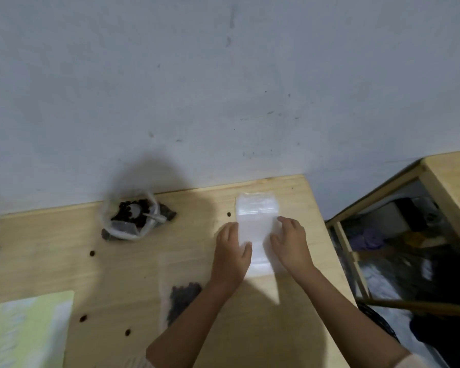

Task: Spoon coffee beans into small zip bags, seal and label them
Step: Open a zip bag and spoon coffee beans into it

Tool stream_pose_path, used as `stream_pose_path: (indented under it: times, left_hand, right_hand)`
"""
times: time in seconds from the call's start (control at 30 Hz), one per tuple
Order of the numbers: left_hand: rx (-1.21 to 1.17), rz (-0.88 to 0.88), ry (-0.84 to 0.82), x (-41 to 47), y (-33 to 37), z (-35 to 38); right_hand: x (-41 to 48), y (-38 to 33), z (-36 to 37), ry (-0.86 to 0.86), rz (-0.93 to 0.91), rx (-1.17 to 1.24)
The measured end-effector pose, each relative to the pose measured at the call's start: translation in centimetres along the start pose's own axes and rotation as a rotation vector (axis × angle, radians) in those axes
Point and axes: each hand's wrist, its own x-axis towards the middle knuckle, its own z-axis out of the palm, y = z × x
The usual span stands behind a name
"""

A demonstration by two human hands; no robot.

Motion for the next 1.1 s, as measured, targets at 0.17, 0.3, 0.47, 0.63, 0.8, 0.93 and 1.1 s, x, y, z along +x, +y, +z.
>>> stream_pose_path:
  times: [0.17, 0.3, 0.47, 0.63, 0.8, 0.93, 1.1]
  left_hand:
    - [-0.035, -0.106, -0.042, 0.1, 1.6, 2.0]
    - [-0.068, -0.132, -0.039, 0.4, 2.0, 2.7]
    - [-0.106, -0.049, 0.098, 0.2, 3.0, 2.1]
    - [-0.211, 0.201, 0.251, 0.1, 3.9, -0.2]
    - [-0.327, 0.151, 0.238, 0.2, 5.4, -4.3]
    - [-0.379, 0.278, 0.265, 0.2, 4.4, -10.6]
    - [-0.425, 0.124, 0.173, -0.6, 2.5, -20.3]
  right_hand:
    - [-0.2, 0.8, -0.1, 0.012, -0.028, 0.065]
    - [-0.6, 1.0, -0.2, 0.085, 0.005, 0.144]
    - [-0.8, 0.5, -1.2, 0.21, 0.075, 0.323]
    - [-0.8, -1.9, -3.2, 0.317, 0.091, 0.477]
    - [-1.6, -6.7, -4.4, 0.368, 0.026, 0.587]
    - [-2.7, -11.4, -3.9, 0.364, -0.099, 0.625]
    - [-5.0, -17.5, -0.7, 0.2, -0.32, 0.604]
